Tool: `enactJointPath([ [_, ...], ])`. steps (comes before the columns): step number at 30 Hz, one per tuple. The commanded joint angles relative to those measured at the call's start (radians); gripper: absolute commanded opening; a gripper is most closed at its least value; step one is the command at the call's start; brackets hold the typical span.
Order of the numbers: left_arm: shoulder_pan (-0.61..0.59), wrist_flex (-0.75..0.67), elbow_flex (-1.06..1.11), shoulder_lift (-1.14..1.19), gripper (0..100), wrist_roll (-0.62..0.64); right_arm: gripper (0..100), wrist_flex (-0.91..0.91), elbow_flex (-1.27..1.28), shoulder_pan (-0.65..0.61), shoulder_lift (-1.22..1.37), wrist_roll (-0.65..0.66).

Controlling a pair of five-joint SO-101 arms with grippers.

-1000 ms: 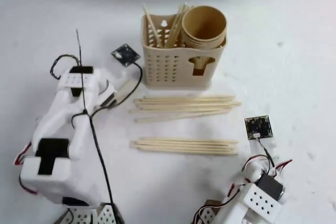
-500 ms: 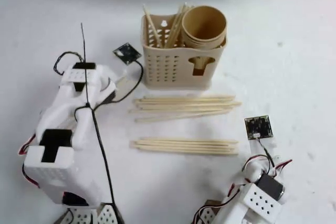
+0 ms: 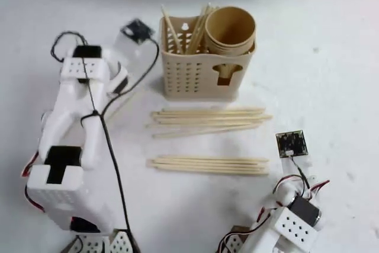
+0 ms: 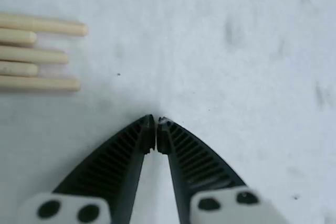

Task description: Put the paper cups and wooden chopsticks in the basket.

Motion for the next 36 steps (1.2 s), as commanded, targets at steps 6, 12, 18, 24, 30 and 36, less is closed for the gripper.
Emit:
enactJointPath([
  [6,0.079,0.069,-0.16,-0.444,2,0.16,2.4,-0.016,-0.003,0.019,-0.005,0.012],
  [12,0.286,-0.026,-0.17,-0.664,2,0.253,2.4,-0.016,-0.003,0.019,-0.005,0.012],
  [18,0.407,-0.345,-0.172,-0.647,2,0.382,2.4,-0.016,-0.003,0.019,-0.005,0.012],
  [24,0.472,-0.62,-0.172,-0.565,2,0.428,2.4,-0.016,-0.003,0.019,-0.005,0.012],
  [30,0.463,-0.726,-0.17,-0.487,2,0.476,2.4,-0.016,-0.003,0.019,-0.005,0.012],
  [36,0.44,-0.756,-0.161,-0.403,2,0.486,2.4,-0.016,-0.003,0.019,-0.005,0.012],
])
